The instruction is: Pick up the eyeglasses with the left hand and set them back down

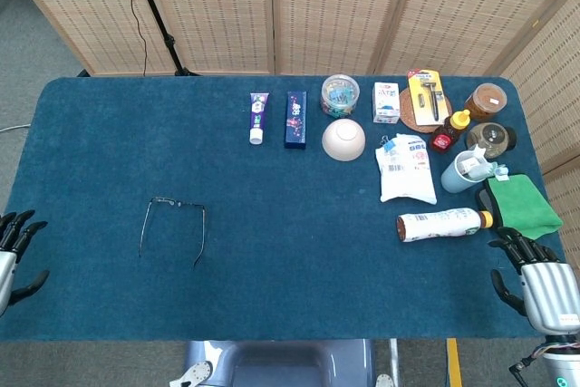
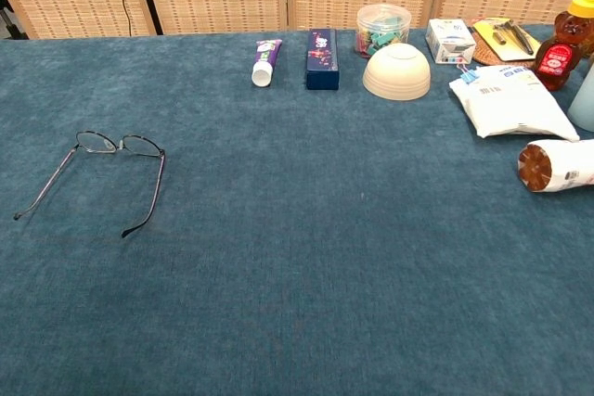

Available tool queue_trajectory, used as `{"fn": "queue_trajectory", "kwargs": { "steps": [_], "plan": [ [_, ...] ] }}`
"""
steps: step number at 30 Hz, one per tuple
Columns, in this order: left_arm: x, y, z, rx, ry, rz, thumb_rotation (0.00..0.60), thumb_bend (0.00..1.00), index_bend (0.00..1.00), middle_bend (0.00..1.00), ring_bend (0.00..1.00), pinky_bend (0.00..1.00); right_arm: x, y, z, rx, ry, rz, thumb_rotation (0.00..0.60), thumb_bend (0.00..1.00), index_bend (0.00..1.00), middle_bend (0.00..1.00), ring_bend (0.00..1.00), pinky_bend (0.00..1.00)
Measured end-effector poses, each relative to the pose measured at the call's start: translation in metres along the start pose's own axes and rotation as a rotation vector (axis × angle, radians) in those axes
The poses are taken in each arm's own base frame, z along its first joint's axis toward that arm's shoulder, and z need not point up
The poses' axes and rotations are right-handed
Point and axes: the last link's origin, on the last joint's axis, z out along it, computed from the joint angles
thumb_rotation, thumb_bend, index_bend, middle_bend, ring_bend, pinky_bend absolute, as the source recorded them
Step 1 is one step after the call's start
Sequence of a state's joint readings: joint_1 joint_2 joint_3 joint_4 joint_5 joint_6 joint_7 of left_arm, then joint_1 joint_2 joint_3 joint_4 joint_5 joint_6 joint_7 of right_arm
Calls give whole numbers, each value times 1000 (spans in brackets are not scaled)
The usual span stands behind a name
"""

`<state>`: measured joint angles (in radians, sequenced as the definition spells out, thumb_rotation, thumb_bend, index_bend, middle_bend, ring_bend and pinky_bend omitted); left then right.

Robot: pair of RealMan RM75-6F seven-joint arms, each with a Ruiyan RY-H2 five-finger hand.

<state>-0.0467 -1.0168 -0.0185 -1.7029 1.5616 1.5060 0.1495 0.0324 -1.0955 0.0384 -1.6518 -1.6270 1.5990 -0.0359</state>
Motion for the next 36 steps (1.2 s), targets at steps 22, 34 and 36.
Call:
{"fn": "queue_trajectory", "kwargs": {
  "steps": [22,34,36],
  "plan": [
    [-47,36,87,-253,-315,227,600,203,51,0,0,0,3,8,2,-47,-4,-42,600,426,317,231,304,382],
    [-85,57,139,-283,-347,337,600,203,23,0,0,0,5,10,1,-68,2,-56,600,426,317,230,304,382],
    [-89,60,146,-283,-347,342,600,203,13,0,0,0,6,10,1,-69,4,-58,600,426,317,230,304,382]
  ]
}}
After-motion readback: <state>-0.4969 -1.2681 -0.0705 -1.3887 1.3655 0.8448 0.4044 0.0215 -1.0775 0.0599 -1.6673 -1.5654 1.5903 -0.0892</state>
